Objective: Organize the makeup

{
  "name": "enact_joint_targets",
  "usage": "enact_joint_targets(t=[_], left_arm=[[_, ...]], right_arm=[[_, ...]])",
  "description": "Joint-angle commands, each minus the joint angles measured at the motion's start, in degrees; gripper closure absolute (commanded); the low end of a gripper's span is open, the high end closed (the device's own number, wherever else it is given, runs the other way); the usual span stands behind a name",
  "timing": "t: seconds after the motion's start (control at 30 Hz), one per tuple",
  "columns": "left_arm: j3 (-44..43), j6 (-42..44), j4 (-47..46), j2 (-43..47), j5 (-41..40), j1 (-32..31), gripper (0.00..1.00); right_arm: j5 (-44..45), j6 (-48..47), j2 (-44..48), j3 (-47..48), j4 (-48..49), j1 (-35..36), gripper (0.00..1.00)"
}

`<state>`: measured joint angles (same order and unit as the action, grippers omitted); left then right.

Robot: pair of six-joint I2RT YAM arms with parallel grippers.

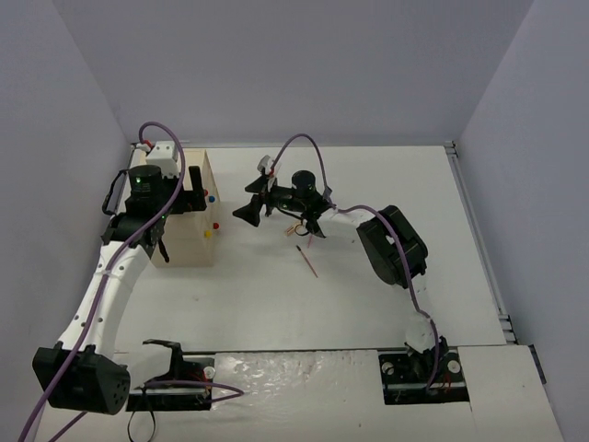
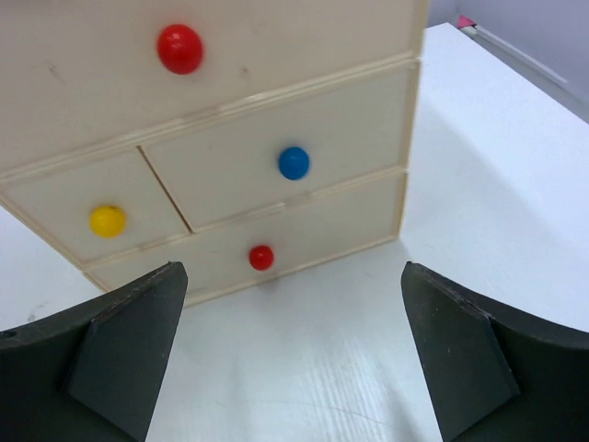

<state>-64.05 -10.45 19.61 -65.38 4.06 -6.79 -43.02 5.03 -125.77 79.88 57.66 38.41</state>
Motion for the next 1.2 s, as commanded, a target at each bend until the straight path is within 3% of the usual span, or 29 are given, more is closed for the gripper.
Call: enact_joint_targets(t=[0.0, 0.27, 0.5, 0.83, 1.17], left_arm=[[-2.3, 0.3, 2.7, 0.6, -4.7, -0.2, 0.03], [-14.5, 2.2, 1.0, -10.3, -3.0, -1.8, 0.03], [-20.1, 4.2, -0.9, -18.2, 1.7, -5.3, 0.03], [-18.6, 0.8, -0.4, -21.3, 7.8, -9.4, 0.03], [-10.5, -4.0, -3.4, -12.7, 11.9, -12.4, 0.03]], right_arm=[[-5.2, -2.6, 4.8, 1.6, 3.6, -1.0, 0.0], [-4.5, -4.3, 6.3, -1.7, 3.5, -1.6, 0.0], [-4.6, -6.2, 6.6, -2.4, 3.2, -2.9, 0.0], [-4.6, -6.7, 5.6, -2.5, 3.3, -3.9, 0.0], [-5.3, -3.0, 2.4, -1.7, 9.5, -4.3, 0.0]])
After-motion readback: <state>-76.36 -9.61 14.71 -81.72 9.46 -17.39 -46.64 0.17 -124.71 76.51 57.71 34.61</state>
